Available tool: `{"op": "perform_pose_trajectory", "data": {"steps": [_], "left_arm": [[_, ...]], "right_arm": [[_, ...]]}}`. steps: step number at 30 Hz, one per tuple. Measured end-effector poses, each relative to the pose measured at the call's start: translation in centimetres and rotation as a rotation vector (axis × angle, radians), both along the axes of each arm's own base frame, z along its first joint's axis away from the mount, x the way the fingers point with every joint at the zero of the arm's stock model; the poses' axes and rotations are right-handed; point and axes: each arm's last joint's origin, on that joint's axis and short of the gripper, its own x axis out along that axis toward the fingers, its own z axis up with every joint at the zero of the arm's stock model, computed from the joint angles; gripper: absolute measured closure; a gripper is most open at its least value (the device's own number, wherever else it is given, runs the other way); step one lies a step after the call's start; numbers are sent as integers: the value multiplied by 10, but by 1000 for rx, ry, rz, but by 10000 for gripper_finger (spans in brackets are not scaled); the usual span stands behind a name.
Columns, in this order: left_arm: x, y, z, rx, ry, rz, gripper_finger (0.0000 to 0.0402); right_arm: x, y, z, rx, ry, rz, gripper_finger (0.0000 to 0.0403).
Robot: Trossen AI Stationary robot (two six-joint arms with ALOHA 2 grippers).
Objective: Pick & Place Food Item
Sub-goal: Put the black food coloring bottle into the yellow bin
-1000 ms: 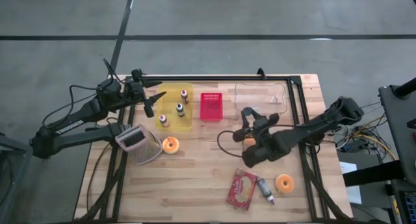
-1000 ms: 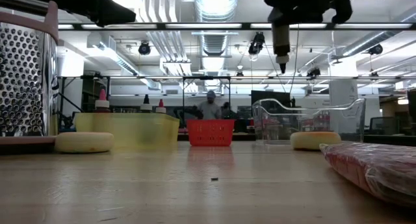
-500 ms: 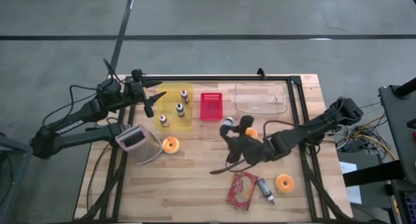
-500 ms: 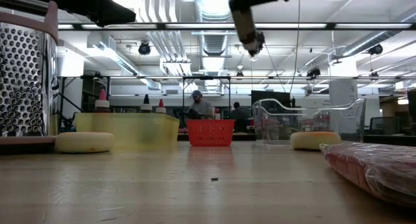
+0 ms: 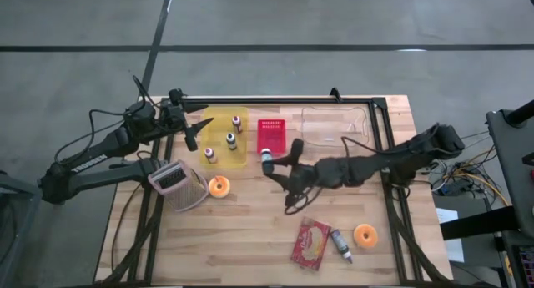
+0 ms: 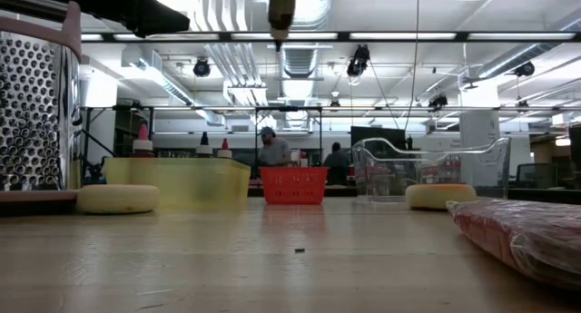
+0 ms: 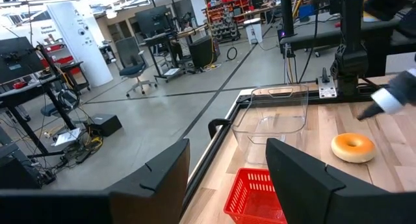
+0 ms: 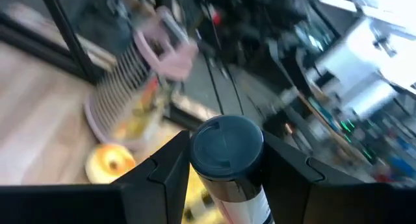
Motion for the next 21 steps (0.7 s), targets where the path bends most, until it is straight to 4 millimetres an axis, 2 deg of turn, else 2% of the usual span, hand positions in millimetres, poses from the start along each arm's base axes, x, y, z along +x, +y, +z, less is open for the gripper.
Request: {"op": "perform_pose_trajectory", "data": {"steps": [3,7,10,15,21], "left_arm": [[0,0,0,0,0,0,195],[0,0,0,0,0,0,195],[0,0,0,0,0,0,195],[0,0,0,0,0,0,195],[0,0,0,0,0,0,195]], "right_arm": [[2,-22,-7,40,-64,40,252],[-3,-47,-17,131,-168,-19,252],[-10,-56,-25,160,-263,-9,252],[-29,-66,-40,130,-391,174,252],[-44,-90,-44,154,-502,218,252]]}}
